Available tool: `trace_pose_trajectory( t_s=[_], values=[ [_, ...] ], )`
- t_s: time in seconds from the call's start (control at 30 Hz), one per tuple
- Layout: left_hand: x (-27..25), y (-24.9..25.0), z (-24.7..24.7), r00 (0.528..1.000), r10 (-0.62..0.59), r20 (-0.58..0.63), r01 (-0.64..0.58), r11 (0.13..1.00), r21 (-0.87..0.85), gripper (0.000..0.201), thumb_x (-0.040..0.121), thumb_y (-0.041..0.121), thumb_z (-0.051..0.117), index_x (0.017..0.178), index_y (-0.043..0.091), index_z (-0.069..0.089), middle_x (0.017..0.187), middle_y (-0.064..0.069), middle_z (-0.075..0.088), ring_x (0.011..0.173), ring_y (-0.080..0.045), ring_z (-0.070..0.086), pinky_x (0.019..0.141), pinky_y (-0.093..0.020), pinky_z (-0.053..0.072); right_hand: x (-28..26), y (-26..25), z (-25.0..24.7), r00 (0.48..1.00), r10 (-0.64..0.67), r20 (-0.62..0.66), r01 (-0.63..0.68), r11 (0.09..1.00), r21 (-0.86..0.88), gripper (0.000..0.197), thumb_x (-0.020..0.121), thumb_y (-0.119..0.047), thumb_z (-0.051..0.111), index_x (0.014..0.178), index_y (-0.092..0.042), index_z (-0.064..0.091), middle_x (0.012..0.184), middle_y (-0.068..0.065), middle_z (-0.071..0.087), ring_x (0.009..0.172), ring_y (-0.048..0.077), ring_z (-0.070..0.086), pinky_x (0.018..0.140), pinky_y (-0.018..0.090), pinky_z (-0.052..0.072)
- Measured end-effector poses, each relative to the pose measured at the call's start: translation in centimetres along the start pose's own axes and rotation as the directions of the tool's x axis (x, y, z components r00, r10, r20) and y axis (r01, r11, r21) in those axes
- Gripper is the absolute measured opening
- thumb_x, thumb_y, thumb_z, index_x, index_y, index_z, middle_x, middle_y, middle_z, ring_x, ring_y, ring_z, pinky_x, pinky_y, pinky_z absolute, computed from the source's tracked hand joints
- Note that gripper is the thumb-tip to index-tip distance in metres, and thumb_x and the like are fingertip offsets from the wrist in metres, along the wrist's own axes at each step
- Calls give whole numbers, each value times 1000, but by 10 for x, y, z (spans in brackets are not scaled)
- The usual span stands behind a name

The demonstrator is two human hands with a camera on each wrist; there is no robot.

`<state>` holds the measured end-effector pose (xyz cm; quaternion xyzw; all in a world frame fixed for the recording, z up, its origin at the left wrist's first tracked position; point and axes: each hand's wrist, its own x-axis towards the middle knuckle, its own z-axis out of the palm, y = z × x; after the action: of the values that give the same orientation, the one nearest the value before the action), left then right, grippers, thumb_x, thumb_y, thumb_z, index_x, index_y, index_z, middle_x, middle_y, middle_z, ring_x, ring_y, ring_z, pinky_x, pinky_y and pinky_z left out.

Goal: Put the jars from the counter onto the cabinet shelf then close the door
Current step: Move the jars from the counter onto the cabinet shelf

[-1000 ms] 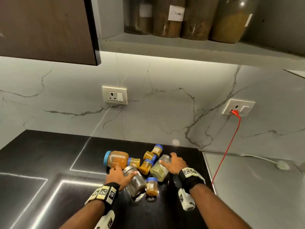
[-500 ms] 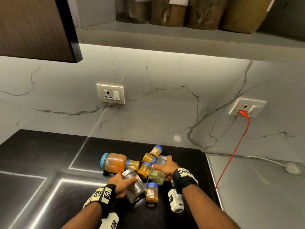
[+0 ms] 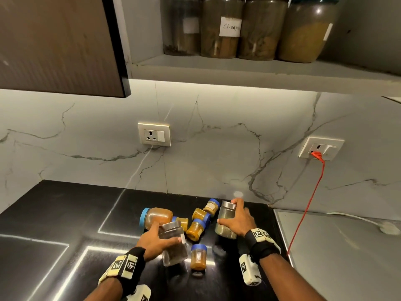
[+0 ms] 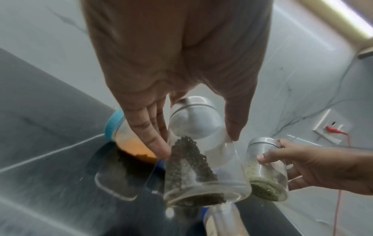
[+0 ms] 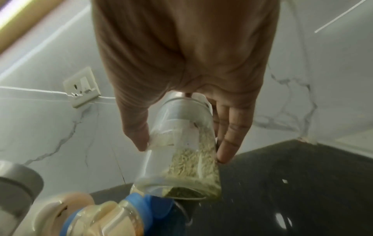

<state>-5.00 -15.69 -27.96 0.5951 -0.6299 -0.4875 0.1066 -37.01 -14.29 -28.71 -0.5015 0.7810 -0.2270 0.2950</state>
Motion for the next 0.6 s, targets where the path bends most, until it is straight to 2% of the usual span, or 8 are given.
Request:
trace_pose_trajectory(
  t_s=[0.07, 0.13, 0.17, 0.23, 0.33, 0.4, 0.5, 0.6],
  values=[
    [-15, 15, -10, 993, 117, -25, -117, 993, 6, 129, 40, 85, 79, 146, 29, 31, 135, -1, 56, 123, -23, 59, 104, -40, 51, -12, -13, -15, 994, -95, -45, 95, 995, -6, 78, 71, -48, 87, 121, -46, 27, 128, 7, 50, 109, 33, 61, 96, 49, 56],
    [-33, 34, -19, 970, 235, -63, -235, 972, 9, 117, 57, 68, 87, 152, 31, 28, 139, 0, 55, 122, -19, 60, 107, -40, 51, -30, -31, -33, 972, -207, -114, 208, 978, 1, 80, 69, -54, 86, 123, -48, 28, 127, 3, 50, 108, 29, 62, 94, 50, 58],
    [-42, 45, -25, 952, 293, -91, -291, 956, 31, 116, 60, 65, 87, 153, 33, 26, 140, 0, 55, 120, -17, 60, 106, -40, 52, -41, -42, -44, 951, -269, -155, 273, 962, 2, 80, 70, -55, 86, 126, -48, 29, 127, 2, 50, 106, 26, 62, 92, 48, 59],
    [-62, 66, -37, 905, 397, -153, -386, 917, 102, 116, 56, 77, 81, 153, 41, 28, 140, 3, 53, 118, -15, 61, 104, -42, 54, -66, -64, -65, 887, -398, -235, 411, 912, 9, 78, 74, -55, 84, 132, -48, 31, 128, 0, 50, 106, 20, 63, 85, 39, 61],
    [-98, 101, -56, 795, 553, -249, -523, 833, 178, 99, 64, 75, 79, 148, 49, 33, 141, 8, 52, 118, -11, 61, 100, -39, 57, -114, -100, -102, 752, -558, -351, 593, 805, -9, 85, 80, -60, 80, 146, -44, 29, 139, -3, 46, 111, 15, 63, 80, 28, 60],
    [-127, 124, -67, 721, 618, -313, -585, 785, 204, 91, 68, 66, 83, 145, 53, 36, 139, 13, 51, 109, -7, 66, 89, -32, 61, -152, -122, -130, 657, -620, -428, 672, 739, -38, 89, 80, -60, 79, 151, -43, 28, 144, -9, 46, 116, 7, 61, 88, 23, 57],
    [-174, 161, -91, 615, 701, -362, -656, 709, 260, 91, 66, 64, 85, 143, 57, 37, 135, 24, 53, 104, 1, 67, 72, -18, 61, -218, -156, -177, 479, -657, -582, 801, 598, -15, 90, 78, -52, 83, 150, -33, 33, 142, -27, 49, 125, -2, 57, 98, 6, 43],
    [-223, 197, -115, 559, 739, -375, -713, 660, 239, 91, 58, 74, 81, 139, 60, 42, 126, 33, 61, 104, 3, 69, 70, -17, 61, -266, -185, -218, 275, -673, -687, 909, 414, -42, 96, 73, -36, 90, 144, -23, 27, 139, -36, 46, 124, -2, 58, 98, 9, 46]
  ],
)
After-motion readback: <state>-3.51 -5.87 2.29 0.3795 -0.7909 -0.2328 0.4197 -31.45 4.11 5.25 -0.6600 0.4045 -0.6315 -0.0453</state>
